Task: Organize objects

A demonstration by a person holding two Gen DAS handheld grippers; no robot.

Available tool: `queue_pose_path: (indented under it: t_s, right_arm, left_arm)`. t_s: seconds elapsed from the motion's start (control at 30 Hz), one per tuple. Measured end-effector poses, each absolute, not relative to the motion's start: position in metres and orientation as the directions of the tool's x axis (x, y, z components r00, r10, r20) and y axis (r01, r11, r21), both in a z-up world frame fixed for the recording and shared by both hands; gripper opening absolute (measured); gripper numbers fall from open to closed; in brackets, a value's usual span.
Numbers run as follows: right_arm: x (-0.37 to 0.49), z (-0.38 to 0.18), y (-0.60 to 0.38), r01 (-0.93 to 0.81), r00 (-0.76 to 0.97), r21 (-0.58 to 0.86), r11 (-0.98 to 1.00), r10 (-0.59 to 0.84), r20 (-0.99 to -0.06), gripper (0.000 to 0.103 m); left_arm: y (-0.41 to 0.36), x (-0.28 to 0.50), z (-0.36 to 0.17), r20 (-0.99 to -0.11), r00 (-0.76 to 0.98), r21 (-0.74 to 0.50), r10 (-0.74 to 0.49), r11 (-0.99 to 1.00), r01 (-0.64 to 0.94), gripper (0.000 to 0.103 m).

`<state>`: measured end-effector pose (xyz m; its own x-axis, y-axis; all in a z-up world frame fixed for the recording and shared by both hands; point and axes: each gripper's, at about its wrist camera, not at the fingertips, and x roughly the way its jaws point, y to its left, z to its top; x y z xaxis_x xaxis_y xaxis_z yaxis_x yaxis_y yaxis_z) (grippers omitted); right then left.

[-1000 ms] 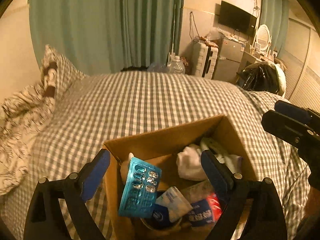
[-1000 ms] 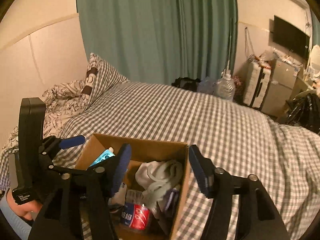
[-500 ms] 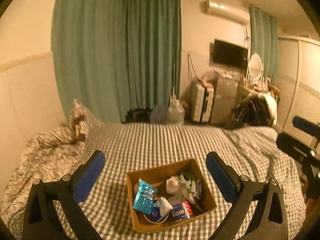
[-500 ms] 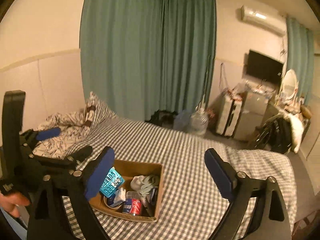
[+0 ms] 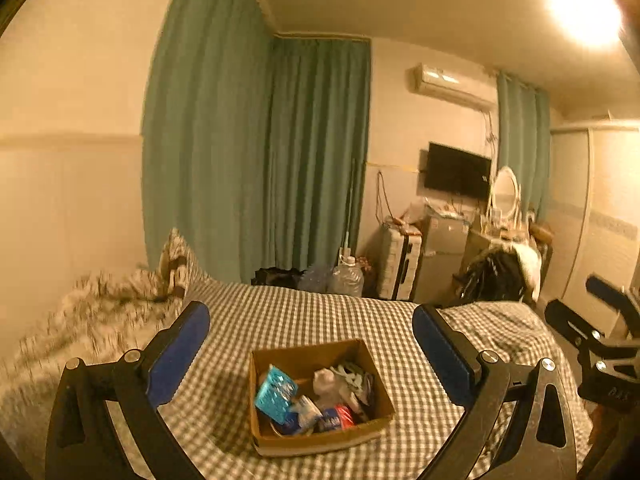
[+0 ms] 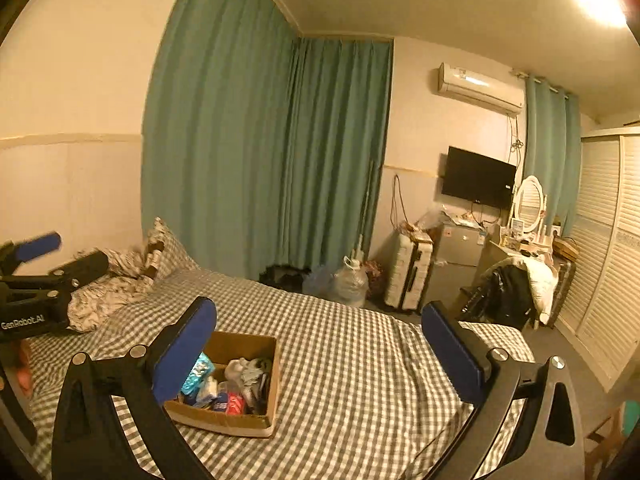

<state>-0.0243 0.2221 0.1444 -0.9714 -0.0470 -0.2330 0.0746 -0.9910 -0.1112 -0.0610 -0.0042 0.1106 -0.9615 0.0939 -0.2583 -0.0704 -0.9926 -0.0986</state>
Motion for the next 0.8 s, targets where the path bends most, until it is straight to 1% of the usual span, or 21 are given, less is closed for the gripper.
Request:
queue_pose_path:
  t_s: [0.13, 0.2, 0.27, 0.37, 0.43, 0.53, 0.8]
  right_arm:
    - [-0.004, 0.106, 0.228, 0.083, -0.971, -0.056, -0.995, -0.068, -0.231, 0.103]
    - [-0.003, 0.079, 0.227, 0.082, -0.962, -0.043, -0.996, -0.068, -0.263, 0.103]
    - [-0.008, 0.057, 0.226, 0.080, -0.954, -0.041, -0.996, -0.064, -0.292, 0.103]
    - [-0.017, 0.042, 0.225, 0.074, -0.947, -0.064, -0.995, -0.050, -0.318, 0.103]
    - [-0.017, 0.038, 0.224, 0.081, -0.949, -0.063, -0.995, -0.058, -0.309, 0.103]
    - [-0.019, 0.031, 0.227, 0.091, -0.945, -0.045, -0.995, -0.072, -0.320, 0.103]
    - [-0.029, 0.024, 0.229, 0.075, -0.936, -0.042, -0.996, -0.056, -0.347, 0.103]
  left_arm:
    - [-0.004, -0.050, 0.061, -0.295, -0.954, -0.104, 0.050, -0.994, -0.019, 0.103]
    - [-0.001, -0.050, 0.045, -0.313, -0.949, -0.083, 0.039, -0.996, -0.013, 0.103]
    - [0.004, -0.055, 0.031, -0.363, -0.931, -0.043, 0.036, -0.999, -0.022, 0.103]
    - [0.009, -0.055, 0.022, -0.375, -0.927, -0.014, 0.014, -1.000, -0.009, 0.103]
    - [0.008, -0.051, 0.020, -0.374, -0.927, -0.022, 0.013, -1.000, -0.005, 0.103]
    - [0.008, -0.052, 0.019, -0.385, -0.923, -0.027, 0.016, -1.000, -0.006, 0.103]
    - [0.009, -0.051, 0.019, -0.393, -0.920, -0.017, 0.009, -1.000, -0.002, 0.103]
